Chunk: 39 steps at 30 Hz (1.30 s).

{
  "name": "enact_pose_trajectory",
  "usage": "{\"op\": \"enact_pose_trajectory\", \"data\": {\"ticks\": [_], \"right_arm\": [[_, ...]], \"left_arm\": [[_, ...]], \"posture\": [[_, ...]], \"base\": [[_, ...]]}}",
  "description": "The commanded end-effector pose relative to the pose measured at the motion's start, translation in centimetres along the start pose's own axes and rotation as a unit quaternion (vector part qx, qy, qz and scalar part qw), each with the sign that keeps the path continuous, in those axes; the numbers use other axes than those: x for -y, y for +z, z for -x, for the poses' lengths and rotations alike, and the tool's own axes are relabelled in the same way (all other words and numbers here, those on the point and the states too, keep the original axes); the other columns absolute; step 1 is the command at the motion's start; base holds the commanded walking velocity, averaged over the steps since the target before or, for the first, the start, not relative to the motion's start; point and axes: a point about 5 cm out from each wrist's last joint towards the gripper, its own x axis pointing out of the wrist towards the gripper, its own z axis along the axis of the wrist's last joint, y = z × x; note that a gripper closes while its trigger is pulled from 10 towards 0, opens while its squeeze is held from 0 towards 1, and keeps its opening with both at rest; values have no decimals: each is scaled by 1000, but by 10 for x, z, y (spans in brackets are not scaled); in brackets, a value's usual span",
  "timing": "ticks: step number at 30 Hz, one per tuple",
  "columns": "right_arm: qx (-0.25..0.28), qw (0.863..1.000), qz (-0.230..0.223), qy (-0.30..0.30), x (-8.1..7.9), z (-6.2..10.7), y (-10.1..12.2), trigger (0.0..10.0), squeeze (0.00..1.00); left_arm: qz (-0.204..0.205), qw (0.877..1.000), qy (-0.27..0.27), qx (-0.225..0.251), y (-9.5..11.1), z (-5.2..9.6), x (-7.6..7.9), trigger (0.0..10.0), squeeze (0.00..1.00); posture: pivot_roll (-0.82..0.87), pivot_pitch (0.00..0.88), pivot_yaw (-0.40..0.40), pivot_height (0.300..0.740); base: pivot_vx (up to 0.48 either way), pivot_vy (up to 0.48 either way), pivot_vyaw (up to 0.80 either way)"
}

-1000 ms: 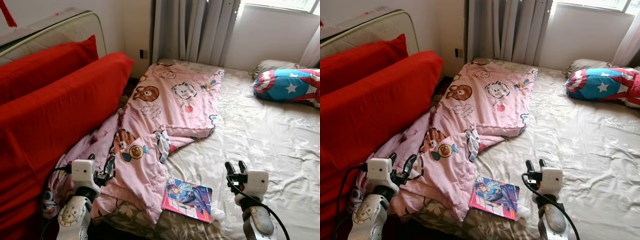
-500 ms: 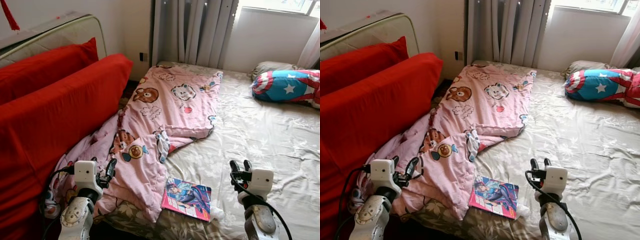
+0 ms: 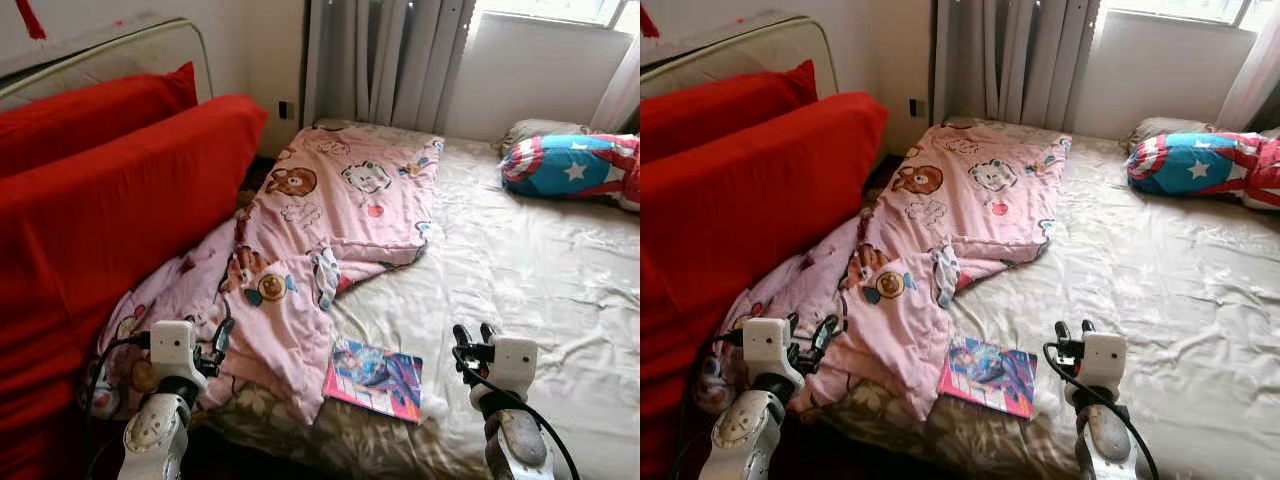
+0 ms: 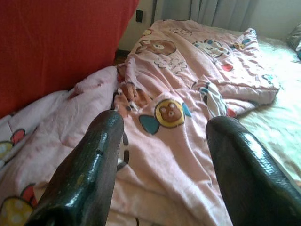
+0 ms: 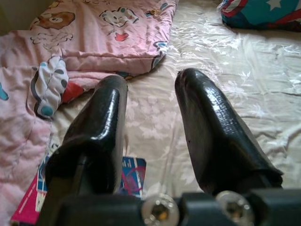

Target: Clean up the room

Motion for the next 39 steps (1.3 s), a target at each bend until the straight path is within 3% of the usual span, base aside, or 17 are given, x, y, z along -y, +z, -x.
{"op": "enact_pose_trajectory", "data": {"ticks": [1, 19, 25, 39], "right_arm": [[5, 1000, 3, 1, 0, -2, 4, 10000, 0], [-17, 1000, -19, 13, -14, -13, 3, 10000, 0], [-22, 999, -14, 21, -17, -14, 0, 10000, 0], [-23, 999, -24, 17, -18, -15, -1, 10000, 0]], "left_arm": [[1, 1000, -1, 2, 3, -2, 1, 10000, 0], [0, 1000, -7, -4, 5, 0, 1, 10000, 0], [3, 1000, -7, -7, 5, 0, 1, 10000, 0], [3, 1000, -5, -11, 5, 0, -1, 10000, 0]], "posture": [[10, 0, -66, 657], [20, 12, -55, 657], [22, 20, -54, 619], [22, 20, -46, 619]], "base": [[0, 0, 0], [0, 0, 0], [0, 0, 0], [0, 0, 0]]}}
